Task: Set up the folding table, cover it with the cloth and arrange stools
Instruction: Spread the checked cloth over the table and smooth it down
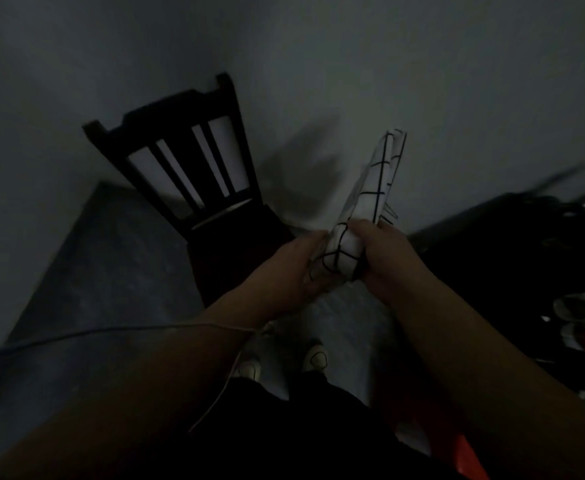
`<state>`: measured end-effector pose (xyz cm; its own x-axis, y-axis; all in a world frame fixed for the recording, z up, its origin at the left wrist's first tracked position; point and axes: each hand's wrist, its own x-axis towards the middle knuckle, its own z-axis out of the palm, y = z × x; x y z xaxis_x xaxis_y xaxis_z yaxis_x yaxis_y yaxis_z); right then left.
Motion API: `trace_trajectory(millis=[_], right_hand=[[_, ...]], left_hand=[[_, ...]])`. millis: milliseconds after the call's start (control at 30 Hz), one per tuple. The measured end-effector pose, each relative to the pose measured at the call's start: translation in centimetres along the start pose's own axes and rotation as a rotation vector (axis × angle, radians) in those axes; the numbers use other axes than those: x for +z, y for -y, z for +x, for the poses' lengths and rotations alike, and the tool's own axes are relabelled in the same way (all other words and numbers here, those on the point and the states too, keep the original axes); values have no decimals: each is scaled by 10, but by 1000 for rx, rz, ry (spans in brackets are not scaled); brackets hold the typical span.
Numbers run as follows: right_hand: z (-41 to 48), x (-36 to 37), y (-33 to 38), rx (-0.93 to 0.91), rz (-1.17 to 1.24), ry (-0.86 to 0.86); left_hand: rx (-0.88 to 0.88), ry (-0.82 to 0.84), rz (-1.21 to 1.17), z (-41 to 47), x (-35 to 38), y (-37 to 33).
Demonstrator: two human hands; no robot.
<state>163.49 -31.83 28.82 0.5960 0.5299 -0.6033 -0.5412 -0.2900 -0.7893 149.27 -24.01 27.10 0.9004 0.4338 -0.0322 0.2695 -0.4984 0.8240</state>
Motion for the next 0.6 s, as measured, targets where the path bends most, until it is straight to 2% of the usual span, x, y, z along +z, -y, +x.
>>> trace_trajectory(millis=[133, 267, 600], right_hand=[[-42, -6, 17, -5, 172, -6], [-90, -11, 20, -80, 320, -84], [-209, -34, -17, -252, 586, -510]], left_hand=[[8, 112, -66, 8, -12, -17], [107, 209, -117, 9, -21, -31], [338, 541, 64, -22, -12, -83]])
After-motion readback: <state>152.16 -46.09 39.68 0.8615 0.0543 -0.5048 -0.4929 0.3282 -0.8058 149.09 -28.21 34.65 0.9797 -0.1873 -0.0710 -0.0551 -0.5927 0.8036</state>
